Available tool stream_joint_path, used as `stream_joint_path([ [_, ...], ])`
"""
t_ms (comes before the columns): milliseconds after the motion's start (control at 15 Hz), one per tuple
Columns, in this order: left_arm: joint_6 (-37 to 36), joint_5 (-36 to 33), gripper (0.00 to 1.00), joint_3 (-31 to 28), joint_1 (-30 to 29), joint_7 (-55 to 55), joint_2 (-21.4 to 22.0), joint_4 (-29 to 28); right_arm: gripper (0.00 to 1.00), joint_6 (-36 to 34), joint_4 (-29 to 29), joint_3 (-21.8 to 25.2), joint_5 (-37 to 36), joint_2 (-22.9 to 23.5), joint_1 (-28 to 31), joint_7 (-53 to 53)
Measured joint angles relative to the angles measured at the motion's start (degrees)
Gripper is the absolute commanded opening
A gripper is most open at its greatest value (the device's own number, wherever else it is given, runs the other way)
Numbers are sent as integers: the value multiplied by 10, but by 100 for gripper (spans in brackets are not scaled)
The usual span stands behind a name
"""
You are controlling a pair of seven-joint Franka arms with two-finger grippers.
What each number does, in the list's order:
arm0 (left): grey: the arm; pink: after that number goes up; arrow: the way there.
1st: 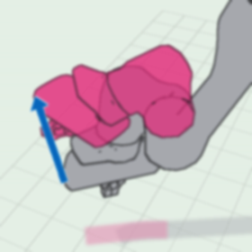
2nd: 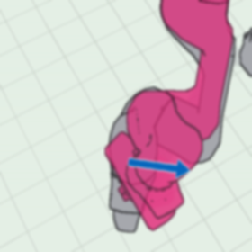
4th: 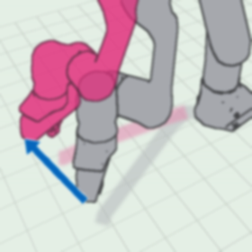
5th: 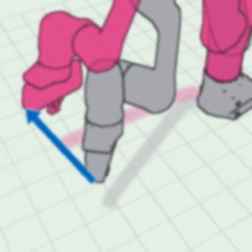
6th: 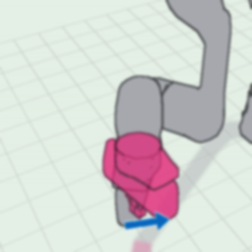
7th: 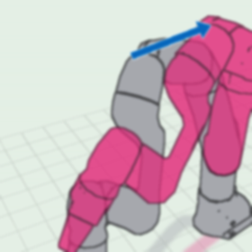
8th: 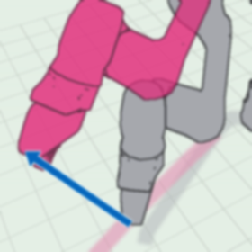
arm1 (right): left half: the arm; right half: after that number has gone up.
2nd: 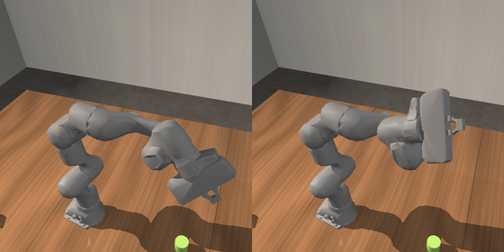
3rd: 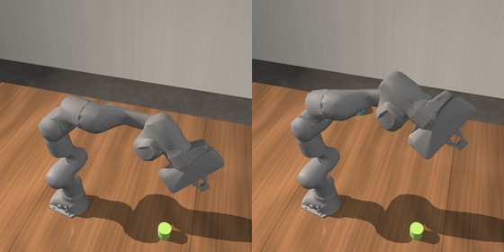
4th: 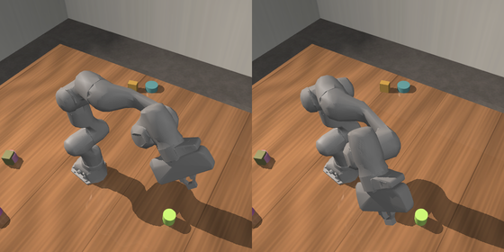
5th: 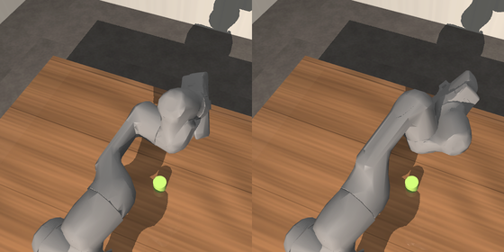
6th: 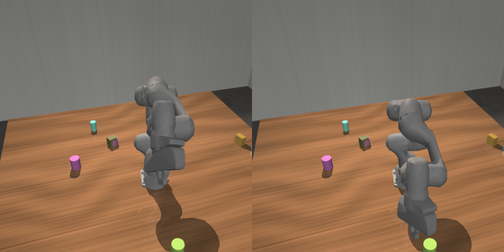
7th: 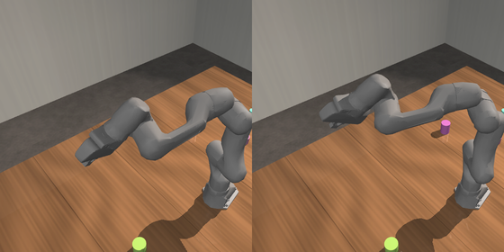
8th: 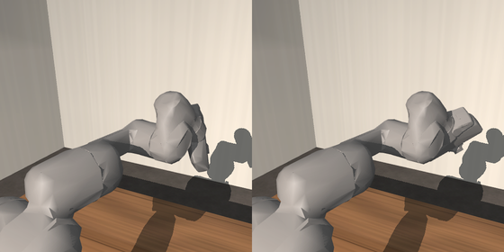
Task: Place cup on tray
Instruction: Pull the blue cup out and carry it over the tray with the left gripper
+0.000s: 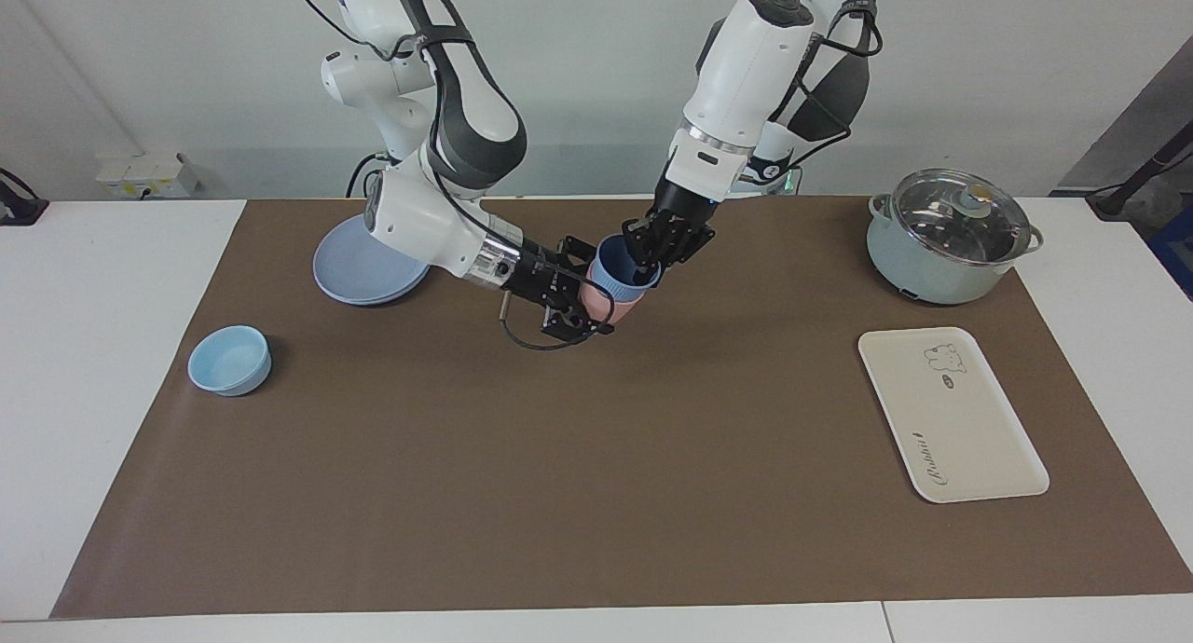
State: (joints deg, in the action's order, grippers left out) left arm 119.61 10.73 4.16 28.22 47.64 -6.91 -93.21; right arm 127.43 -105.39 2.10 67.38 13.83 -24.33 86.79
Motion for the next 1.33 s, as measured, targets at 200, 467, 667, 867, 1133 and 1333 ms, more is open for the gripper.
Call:
stream_joint_path([
  [200,-27,0,0,-5,-1,1,0,17,0,0,0,-1,0,-1,-1,0],
  [467,-73,-1,0,-13,-12,2,1,51,0,0,0,-2,0,-1,-1,-1],
  [667,-140,-3,0,-16,-74,-7,5,83,0,0,0,1,0,-1,5,-15],
  [867,-159,-3,0,-18,-147,-80,13,94,0,-11,-6,2,0,-2,28,-50],
  [1133,-136,-4,0,-23,-259,-279,34,37,0,-70,-16,4,0,-4,84,-112],
  [1333,-31,-3,0,-25,-332,-425,45,-74,0,-141,-33,5,11,-3,151,-193],
])
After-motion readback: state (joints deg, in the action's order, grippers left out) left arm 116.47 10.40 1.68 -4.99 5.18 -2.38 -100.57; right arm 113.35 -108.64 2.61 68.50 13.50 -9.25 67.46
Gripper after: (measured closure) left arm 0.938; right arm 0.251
